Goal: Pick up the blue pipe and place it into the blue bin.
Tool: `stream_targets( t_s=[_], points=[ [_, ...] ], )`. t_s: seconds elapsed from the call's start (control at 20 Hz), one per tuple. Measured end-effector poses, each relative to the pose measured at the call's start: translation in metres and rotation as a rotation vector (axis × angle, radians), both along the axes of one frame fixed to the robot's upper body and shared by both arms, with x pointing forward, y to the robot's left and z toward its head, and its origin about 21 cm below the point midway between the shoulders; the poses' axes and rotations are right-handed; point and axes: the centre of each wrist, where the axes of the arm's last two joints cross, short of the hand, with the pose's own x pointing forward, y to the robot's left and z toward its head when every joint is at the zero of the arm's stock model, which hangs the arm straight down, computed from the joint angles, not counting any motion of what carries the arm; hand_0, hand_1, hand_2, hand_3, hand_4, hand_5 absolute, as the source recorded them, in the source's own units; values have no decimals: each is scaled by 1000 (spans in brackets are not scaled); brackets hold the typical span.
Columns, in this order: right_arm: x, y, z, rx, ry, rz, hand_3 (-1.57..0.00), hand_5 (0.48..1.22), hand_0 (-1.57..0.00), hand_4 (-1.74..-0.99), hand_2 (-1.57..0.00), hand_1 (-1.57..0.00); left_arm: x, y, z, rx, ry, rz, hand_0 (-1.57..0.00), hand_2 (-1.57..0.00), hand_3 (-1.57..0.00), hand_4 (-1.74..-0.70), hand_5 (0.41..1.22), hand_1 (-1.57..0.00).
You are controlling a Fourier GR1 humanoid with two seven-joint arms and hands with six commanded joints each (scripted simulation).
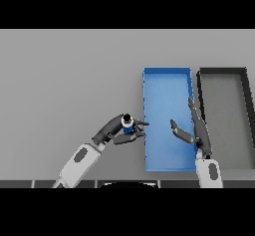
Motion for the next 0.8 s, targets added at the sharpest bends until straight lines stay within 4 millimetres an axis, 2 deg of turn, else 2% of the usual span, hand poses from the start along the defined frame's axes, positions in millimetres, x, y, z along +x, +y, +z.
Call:
stream_targets(
  t_s=[0.1,0.2,0.35,0.45,0.55,0.65,0.7,0.8],
  points=[
    [-7,1,-2,-2,-22,-14,1,643,1,-1141,1,1,0,2,-1,2,-5,8,-1568,-1569,-1569,-1466,1220,-1569],
    [-31,9,-7,-2,-43,-80,1,643,1,-1138,1,1,1,7,-3,7,-3,1,-1569,-1570,-1570,-1466,1220,-1569],
    [-73,28,-9,-10,-51,-235,1,642,1,-1191,1,1,4,4,-4,13,-4,3,-1570,-1570,-1570,-1466,1220,-1570],
    [-86,31,-4,-23,-47,-301,1,642,1,-1187,-20,1,4,6,-4,12,-7,0,-1570,-1571,-1571,-1467,1220,-1570],
    [-85,31,9,47,-119,-251,0,641,1,-1198,-67,-12,-3,3,-6,1,-1,-22,-1571,-1571,-1571,-1467,1221,-1571],
    [-88,32,25,189,-139,-123,-1,609,1,-1209,-106,-25,1,5,-3,7,-1,-17,-1571,-1571,-1571,-1467,1221,-1571],
    [-89,31,33,209,-101,-70,-1,607,1,-1215,-120,-29,1,4,-4,10,1,-24,-1571,-1571,-1571,-1467,1221,-1571],
    [-77,27,44,216,17,33,0,588,1,-1228,-117,-18,0,3,-1,3,-13,-30,-1571,-1571,-1571,-1467,1221,-1571]
  ],
)
